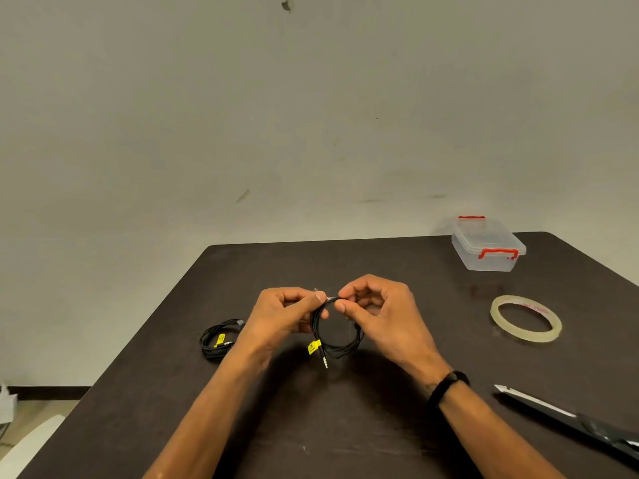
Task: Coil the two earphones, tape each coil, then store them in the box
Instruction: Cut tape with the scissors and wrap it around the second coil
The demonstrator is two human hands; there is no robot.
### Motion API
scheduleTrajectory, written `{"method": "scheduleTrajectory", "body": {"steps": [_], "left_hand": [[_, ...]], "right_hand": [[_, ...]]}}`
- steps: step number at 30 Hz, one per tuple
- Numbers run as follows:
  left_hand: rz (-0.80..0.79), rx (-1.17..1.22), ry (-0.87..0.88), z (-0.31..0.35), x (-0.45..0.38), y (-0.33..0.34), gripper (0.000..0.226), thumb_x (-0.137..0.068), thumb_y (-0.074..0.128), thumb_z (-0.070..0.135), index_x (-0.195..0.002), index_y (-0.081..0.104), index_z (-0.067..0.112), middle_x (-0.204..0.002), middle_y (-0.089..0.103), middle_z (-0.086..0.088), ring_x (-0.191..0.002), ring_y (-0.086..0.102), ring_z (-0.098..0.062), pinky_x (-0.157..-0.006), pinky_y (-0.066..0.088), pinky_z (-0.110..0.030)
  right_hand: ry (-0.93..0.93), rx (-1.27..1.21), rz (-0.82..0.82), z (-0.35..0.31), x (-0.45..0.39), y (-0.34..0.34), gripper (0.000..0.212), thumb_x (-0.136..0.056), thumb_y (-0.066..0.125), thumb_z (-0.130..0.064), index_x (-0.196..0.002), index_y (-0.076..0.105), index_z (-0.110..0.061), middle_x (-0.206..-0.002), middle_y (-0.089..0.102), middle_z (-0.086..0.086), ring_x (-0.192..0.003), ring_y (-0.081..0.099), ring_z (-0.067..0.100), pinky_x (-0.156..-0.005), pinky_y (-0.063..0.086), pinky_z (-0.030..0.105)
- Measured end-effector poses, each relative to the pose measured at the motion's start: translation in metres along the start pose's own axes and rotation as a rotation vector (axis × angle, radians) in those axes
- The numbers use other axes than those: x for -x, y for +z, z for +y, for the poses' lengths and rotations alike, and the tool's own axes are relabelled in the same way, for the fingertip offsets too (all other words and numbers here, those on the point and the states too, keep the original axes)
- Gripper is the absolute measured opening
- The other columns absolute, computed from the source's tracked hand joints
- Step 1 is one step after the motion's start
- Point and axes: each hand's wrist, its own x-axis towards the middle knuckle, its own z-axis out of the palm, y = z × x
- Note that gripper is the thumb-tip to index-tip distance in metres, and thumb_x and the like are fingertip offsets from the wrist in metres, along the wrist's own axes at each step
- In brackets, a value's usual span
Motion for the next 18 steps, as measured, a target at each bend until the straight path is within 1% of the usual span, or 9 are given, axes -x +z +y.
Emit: {"method": "scheduleTrajectory", "body": {"steps": [4, 5, 7, 9, 12, 14, 16, 18], "left_hand": [[-0.042, 0.193, -0.149, 0.0028, 0.0024, -0.0031, 0.019, -0.090, 0.077, 0.025, -0.093, 0.081, 0.006, -0.088, 0.077, -0.013, -0.073, 0.069, -0.016, -0.075, 0.057, -0.031], [-0.044, 0.233, -0.192, 0.0033, 0.0025, -0.0033, 0.019, -0.089, 0.077, 0.025, -0.095, 0.081, 0.007, -0.087, 0.076, -0.012, -0.071, 0.068, -0.014, -0.073, 0.056, -0.030], [-0.048, 0.313, -0.274, 0.0049, 0.0031, -0.0026, 0.014, -0.088, 0.077, 0.022, -0.094, 0.080, 0.010, -0.083, 0.075, -0.010, -0.066, 0.066, -0.013, -0.066, 0.055, -0.026], [-0.055, 0.380, -0.323, 0.0072, 0.0047, -0.0010, 0.011, -0.086, 0.077, 0.020, -0.094, 0.080, 0.012, -0.079, 0.073, -0.008, -0.063, 0.063, -0.013, -0.062, 0.054, -0.025], [-0.051, 0.424, -0.331, 0.0072, 0.0047, 0.0003, 0.013, -0.090, 0.073, 0.016, -0.103, 0.073, 0.013, -0.075, 0.071, -0.007, -0.061, 0.061, -0.014, -0.065, 0.050, -0.028], [-0.071, 0.413, -0.313, 0.0069, 0.0044, -0.0002, 0.010, -0.091, 0.071, 0.014, -0.101, 0.070, 0.014, -0.075, 0.071, -0.007, -0.062, 0.060, -0.014, -0.066, 0.049, -0.028], [-0.116, 0.377, -0.282, 0.0073, 0.0044, -0.0022, 0.011, -0.091, 0.072, 0.016, -0.101, 0.069, 0.014, -0.077, 0.071, -0.008, -0.064, 0.061, -0.013, -0.066, 0.051, -0.026], [-0.141, 0.350, -0.243, 0.0060, 0.0038, -0.0044, 0.018, -0.091, 0.072, 0.022, -0.105, 0.070, 0.011, -0.082, 0.072, -0.010, -0.067, 0.062, -0.014, -0.067, 0.054, -0.025]], "right_hand": [[-0.026, -0.035, -0.015, -0.0025, 0.0003, -0.0019, 0.013, -0.086, 0.086, -0.020, -0.093, 0.078, -0.027, -0.088, 0.078, -0.005, -0.084, 0.076, 0.014, -0.082, 0.064, 0.041], [-0.028, -0.041, -0.020, -0.0030, 0.0006, -0.0018, 0.013, -0.086, 0.086, -0.020, -0.093, 0.078, -0.027, -0.089, 0.078, -0.005, -0.084, 0.076, 0.014, -0.082, 0.064, 0.041], [-0.034, -0.040, -0.035, -0.0036, 0.0009, -0.0017, 0.013, -0.086, 0.086, -0.022, -0.094, 0.077, -0.028, -0.090, 0.078, -0.005, -0.085, 0.076, 0.015, -0.082, 0.064, 0.042], [-0.039, -0.041, -0.044, -0.0041, 0.0013, -0.0014, 0.013, -0.086, 0.086, -0.022, -0.094, 0.077, -0.028, -0.091, 0.078, -0.005, -0.086, 0.076, 0.015, -0.082, 0.064, 0.042], [-0.037, -0.051, -0.049, -0.0052, 0.0019, -0.0017, 0.013, -0.086, 0.086, -0.022, -0.095, 0.078, -0.027, -0.091, 0.079, -0.004, -0.085, 0.076, 0.015, -0.082, 0.064, 0.043], [-0.036, -0.046, -0.049, -0.0059, 0.0022, -0.0020, 0.013, -0.086, 0.086, -0.023, -0.095, 0.077, -0.027, -0.091, 0.079, -0.004, -0.085, 0.076, 0.015, -0.081, 0.064, 0.044], [-0.036, -0.041, -0.047, -0.0062, 0.0022, -0.0029, 0.013, -0.086, 0.086, -0.023, -0.095, 0.078, -0.028, -0.091, 0.078, -0.006, -0.086, 0.076, 0.015, -0.081, 0.064, 0.044], [-0.035, -0.035, -0.036, -0.0063, 0.0022, -0.0032, 0.013, -0.086, 0.085, -0.023, -0.095, 0.077, -0.028, -0.092, 0.078, -0.007, -0.086, 0.076, 0.014, -0.082, 0.064, 0.043]]}}
